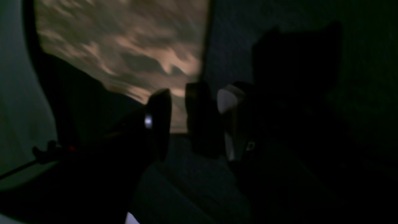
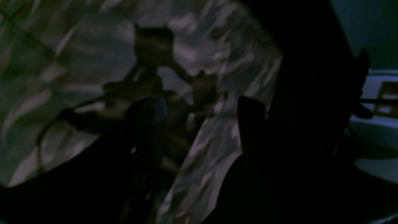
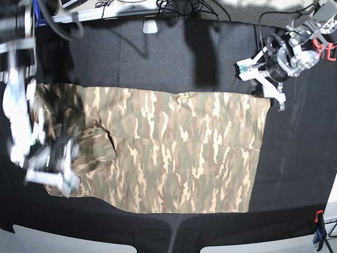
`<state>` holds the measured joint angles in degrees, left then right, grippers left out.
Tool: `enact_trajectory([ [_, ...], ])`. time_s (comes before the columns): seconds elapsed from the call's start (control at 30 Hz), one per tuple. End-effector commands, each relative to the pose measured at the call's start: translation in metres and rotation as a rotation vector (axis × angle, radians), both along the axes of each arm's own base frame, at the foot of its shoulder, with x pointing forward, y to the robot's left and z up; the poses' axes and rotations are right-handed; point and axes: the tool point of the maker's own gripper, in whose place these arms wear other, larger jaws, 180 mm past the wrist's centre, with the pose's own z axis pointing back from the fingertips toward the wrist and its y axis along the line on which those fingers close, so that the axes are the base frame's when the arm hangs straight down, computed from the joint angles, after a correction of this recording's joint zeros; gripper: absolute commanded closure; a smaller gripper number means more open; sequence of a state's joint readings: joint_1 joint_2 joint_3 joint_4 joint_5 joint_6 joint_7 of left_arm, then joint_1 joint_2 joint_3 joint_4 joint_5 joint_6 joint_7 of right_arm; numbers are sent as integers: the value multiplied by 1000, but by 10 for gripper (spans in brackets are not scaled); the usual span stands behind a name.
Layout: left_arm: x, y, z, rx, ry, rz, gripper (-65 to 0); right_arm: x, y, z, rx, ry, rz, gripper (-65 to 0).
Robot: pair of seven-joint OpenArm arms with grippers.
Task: Layout the t-shirt on the table in an organized manner, then fold the t-shirt properly
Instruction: 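Move both grippers to the shirt's edge and grasp its corners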
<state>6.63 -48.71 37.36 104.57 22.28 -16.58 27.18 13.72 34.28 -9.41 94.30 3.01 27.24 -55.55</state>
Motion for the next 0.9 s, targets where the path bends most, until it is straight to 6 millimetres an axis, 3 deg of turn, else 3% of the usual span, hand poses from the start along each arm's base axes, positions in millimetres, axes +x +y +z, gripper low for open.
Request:
enact_trajectory([
  [0.0, 10, -3, 12, -22, -44, -15, -250, 3, -1, 15, -5, -45, 8, -351],
  [0.33, 17, -9, 16, -63, -51, -5, -250, -61, 15, -10, 5, 24, 35, -351],
  [0.63, 38, 15, -24, 9, -7, 137, -250, -101, 23, -16, 17, 52, 35, -351],
  [0.87, 42, 17, -25, 7, -8, 144, -249, -146, 29, -44, 15, 174, 72, -351],
])
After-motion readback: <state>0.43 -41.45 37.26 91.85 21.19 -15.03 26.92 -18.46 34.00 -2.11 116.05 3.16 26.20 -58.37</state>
